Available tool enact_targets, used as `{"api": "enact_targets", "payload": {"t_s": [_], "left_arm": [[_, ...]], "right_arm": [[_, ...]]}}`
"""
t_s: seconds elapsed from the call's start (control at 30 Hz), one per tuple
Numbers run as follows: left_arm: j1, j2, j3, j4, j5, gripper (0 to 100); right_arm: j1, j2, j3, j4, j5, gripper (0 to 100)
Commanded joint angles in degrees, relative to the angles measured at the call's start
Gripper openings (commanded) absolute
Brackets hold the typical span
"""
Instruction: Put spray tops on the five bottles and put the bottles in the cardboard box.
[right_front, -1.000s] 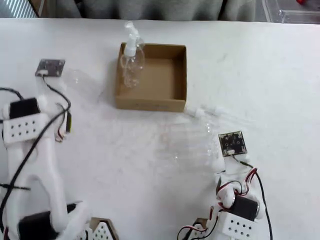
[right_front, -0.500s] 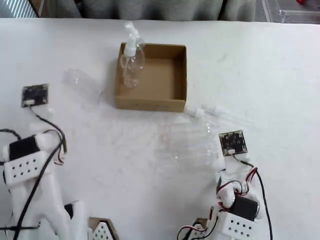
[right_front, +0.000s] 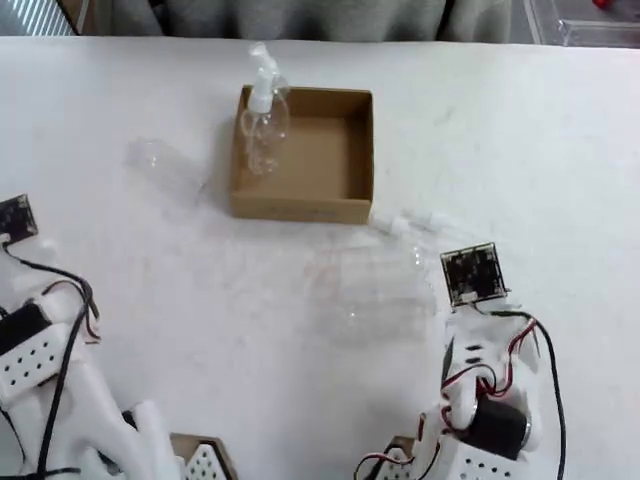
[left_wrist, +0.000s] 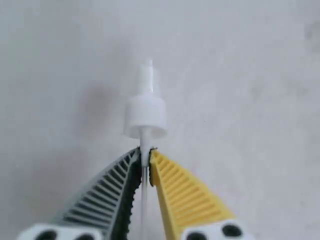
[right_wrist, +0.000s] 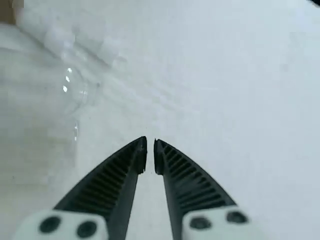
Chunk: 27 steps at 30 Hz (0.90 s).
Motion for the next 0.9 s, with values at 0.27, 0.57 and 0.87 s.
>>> {"api": "enact_targets", "payload": {"t_s": [0.27,0.57,0.87], "left_arm": [[-3.9,11.6,-16.4,4.5,0.5,2],[-7.3,11.9,-20.1,4.4,0.5,2],[4.6,11.5,-20.0,11.6,0.8,2]], "right_arm": [[-28.4,4.7,-14.9,4.1,2.8,1.7],[-49.7,29.9,-24.9,-3.5,2.5,1.8],[-50.0,40.9,-34.2,5.3,-4.2,1.7]]}}
